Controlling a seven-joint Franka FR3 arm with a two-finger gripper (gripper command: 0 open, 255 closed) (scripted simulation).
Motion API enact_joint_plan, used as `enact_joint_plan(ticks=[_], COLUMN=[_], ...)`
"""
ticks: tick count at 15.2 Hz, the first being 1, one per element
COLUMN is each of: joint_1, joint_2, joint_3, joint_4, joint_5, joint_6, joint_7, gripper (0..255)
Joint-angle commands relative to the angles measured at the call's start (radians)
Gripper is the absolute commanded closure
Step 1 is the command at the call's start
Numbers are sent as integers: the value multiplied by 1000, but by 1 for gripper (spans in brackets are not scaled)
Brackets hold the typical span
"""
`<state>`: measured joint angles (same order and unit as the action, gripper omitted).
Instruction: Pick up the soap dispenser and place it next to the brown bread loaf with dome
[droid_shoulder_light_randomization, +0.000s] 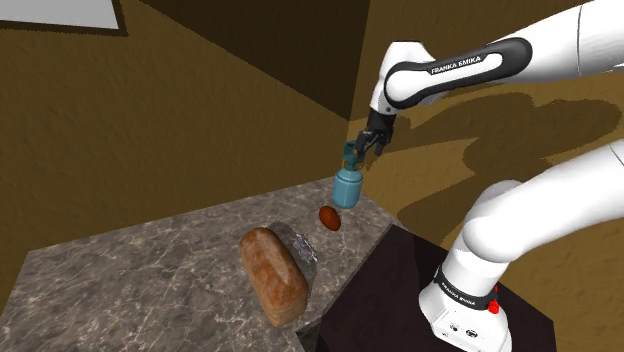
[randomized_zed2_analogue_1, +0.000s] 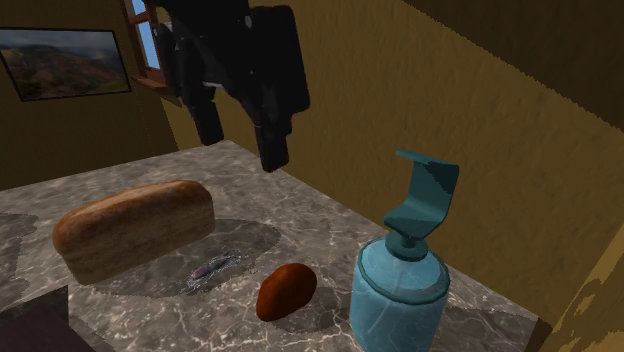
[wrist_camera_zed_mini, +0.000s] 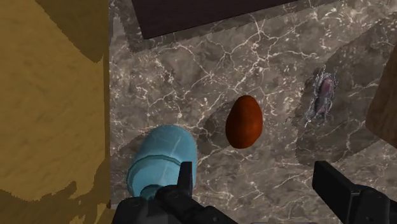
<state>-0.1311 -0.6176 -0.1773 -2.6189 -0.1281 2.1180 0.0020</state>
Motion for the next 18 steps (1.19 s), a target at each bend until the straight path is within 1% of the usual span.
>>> enact_joint_plan(ticks=[1, 4, 7, 9, 11, 18], joint_1=[-12, -27, -32, -30, -23, 0], joint_2=[64, 152, 248, 314, 383, 483], joint_3=[-28, -74, -122, -156, -191, -215], joint_4=[6, 19, 45, 68, 97, 101], joint_5=[-9, -13, 0, 23, 60, 125], joint_6=[94, 216, 332, 405, 474, 571], joint_7=[-13, -39, -72, -102, -141, -189], gripper=[0, 0, 0, 0, 0, 0])
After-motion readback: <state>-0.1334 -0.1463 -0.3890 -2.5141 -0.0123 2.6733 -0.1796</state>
